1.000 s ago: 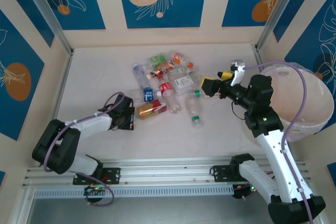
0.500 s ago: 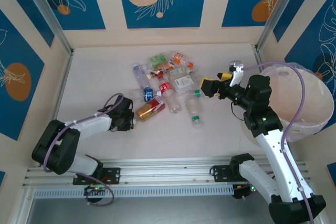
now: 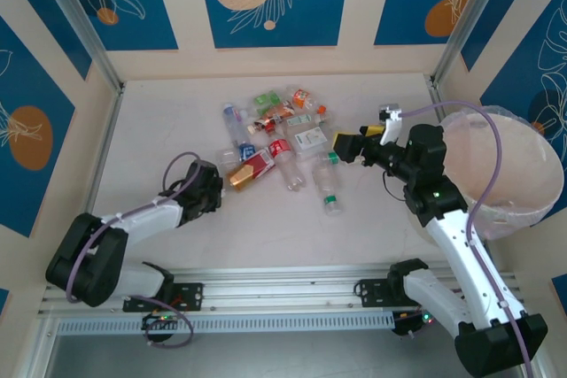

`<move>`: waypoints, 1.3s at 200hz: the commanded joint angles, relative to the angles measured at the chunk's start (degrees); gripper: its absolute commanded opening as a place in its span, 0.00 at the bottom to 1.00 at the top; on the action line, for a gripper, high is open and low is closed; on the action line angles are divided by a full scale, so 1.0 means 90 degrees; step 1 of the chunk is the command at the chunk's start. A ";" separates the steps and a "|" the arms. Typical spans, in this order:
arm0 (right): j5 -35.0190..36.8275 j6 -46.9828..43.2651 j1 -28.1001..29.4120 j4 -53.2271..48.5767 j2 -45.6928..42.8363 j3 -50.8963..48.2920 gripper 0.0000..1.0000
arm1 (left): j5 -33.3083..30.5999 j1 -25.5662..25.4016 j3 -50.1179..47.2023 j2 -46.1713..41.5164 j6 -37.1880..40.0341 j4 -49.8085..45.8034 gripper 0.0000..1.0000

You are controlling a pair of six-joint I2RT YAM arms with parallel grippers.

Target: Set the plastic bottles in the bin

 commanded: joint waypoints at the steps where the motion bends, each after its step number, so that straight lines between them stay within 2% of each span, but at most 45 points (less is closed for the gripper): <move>1: 0.0178 0.0994 0.0162 0.0562 0.0181 -0.0352 0.99 | -0.0406 0.0050 -0.0184 -0.0589 0.0845 0.0354 0.00; 28: 0.0019 0.1671 0.0392 0.0990 0.0580 -0.0639 1.00 | -0.0445 0.0041 -0.0174 -0.1444 0.1577 0.0097 0.00; 45: -0.0808 0.1942 0.0523 0.1631 0.0829 -0.0821 0.99 | -0.0198 0.0040 -0.0199 -0.1743 0.1943 0.0541 0.00; 64: -0.1080 0.2243 0.0828 0.2645 0.0981 -0.1063 0.99 | 0.0231 0.0046 -0.0153 -0.1737 0.2233 0.1393 0.00; 87: -0.0905 0.2253 0.1062 0.2814 0.1123 -0.1041 0.99 | 0.0967 0.0039 0.0458 -0.1405 0.2759 0.1492 0.00; 115: -0.0876 0.2326 0.1123 0.3104 0.1131 -0.1067 0.99 | 0.1941 0.0045 0.0829 -0.0793 0.2581 0.2265 0.00; 144: -0.0796 0.2297 0.1130 0.3658 0.1282 -0.1122 1.00 | 0.2338 0.0022 0.1056 -0.0440 0.2422 0.2690 0.00; 193: -0.1176 0.2070 0.1200 0.4039 0.1888 -0.0728 0.99 | 0.2574 -0.0028 0.1188 -0.0344 0.2363 0.2885 0.00; 217: -0.1539 0.1834 0.1358 0.4466 0.2080 -0.0610 1.00 | 0.2515 -0.0067 0.1220 -0.0355 0.2387 0.2619 0.00; 260: -0.1196 0.1107 0.1770 0.4365 0.2125 -0.0417 0.99 | 0.2511 -0.0077 0.1217 -0.0251 0.2360 0.2648 0.00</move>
